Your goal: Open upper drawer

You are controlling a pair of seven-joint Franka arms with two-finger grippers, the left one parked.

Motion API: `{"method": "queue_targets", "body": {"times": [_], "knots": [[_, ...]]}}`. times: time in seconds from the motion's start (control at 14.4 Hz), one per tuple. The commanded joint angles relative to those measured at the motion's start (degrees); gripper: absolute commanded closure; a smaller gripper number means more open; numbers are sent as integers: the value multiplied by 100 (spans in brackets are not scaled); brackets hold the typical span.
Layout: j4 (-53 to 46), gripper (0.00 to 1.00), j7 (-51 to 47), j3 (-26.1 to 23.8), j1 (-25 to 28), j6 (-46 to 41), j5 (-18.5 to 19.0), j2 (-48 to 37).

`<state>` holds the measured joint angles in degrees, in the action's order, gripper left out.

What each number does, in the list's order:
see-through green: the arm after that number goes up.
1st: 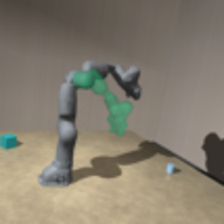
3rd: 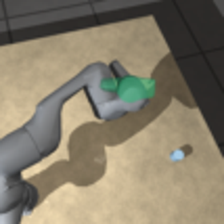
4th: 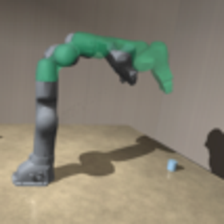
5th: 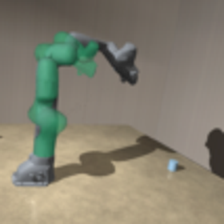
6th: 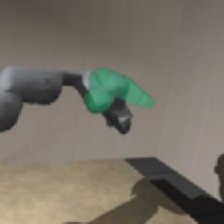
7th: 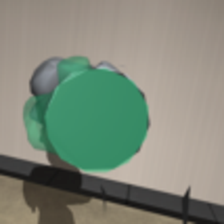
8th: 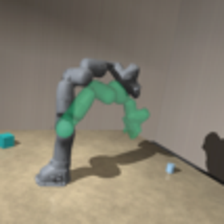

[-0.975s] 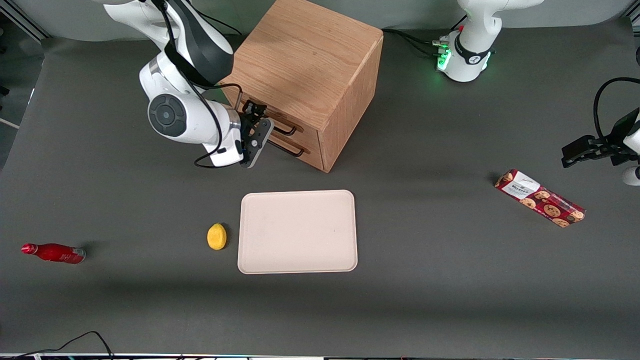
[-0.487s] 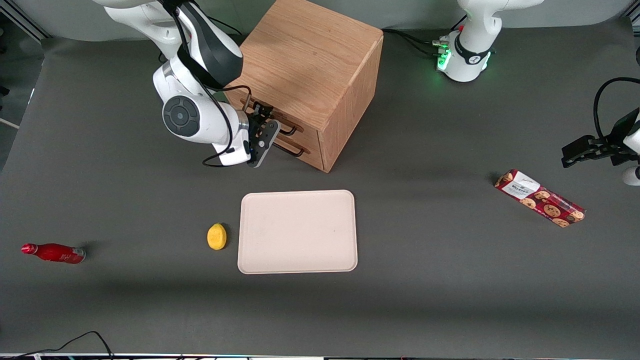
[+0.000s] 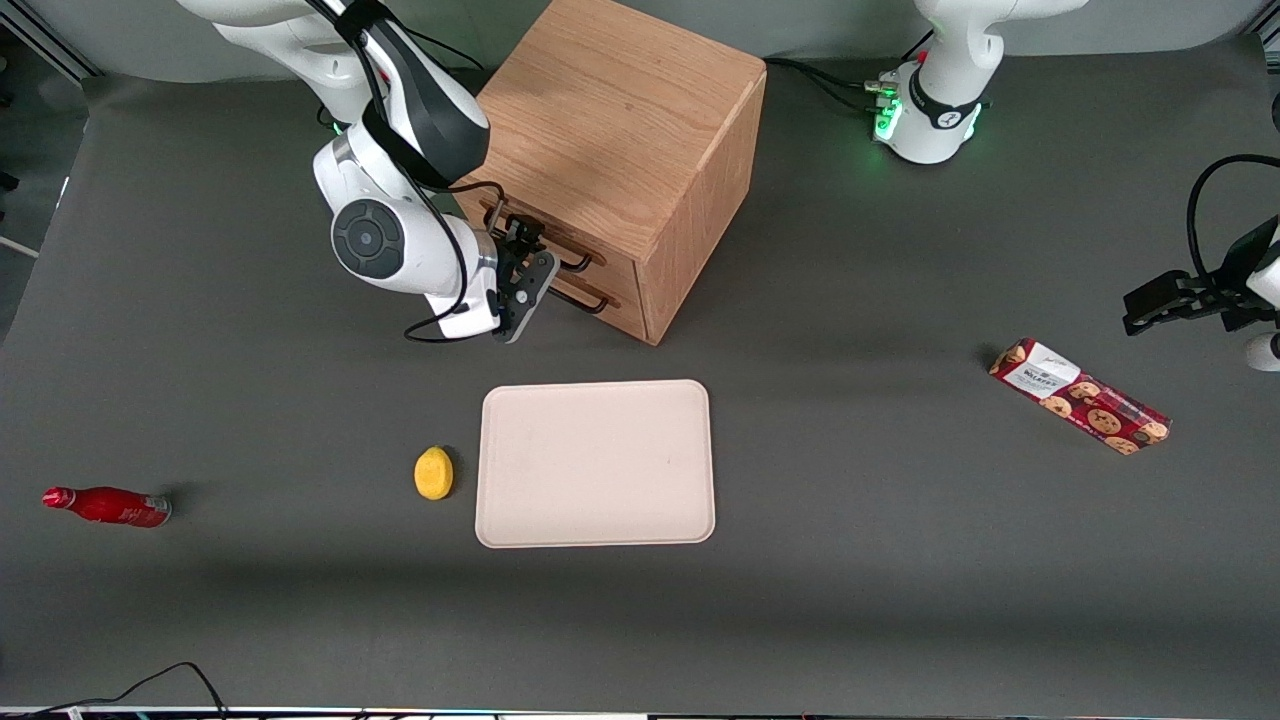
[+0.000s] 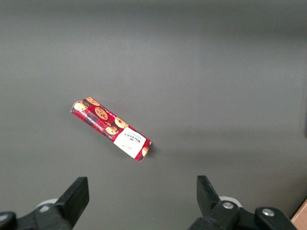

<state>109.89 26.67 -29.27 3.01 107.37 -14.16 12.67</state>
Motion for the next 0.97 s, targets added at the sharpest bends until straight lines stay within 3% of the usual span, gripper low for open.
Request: {"method": "queue_targets", "body": {"times": [0.0,0.56,0.91], "knots": [[-160,0,-83,106,-46,99,343,148],[-872,0,-48,282,-484,73,792,622],[-1267,0,-56,291,-634,38,1441,886]]}}
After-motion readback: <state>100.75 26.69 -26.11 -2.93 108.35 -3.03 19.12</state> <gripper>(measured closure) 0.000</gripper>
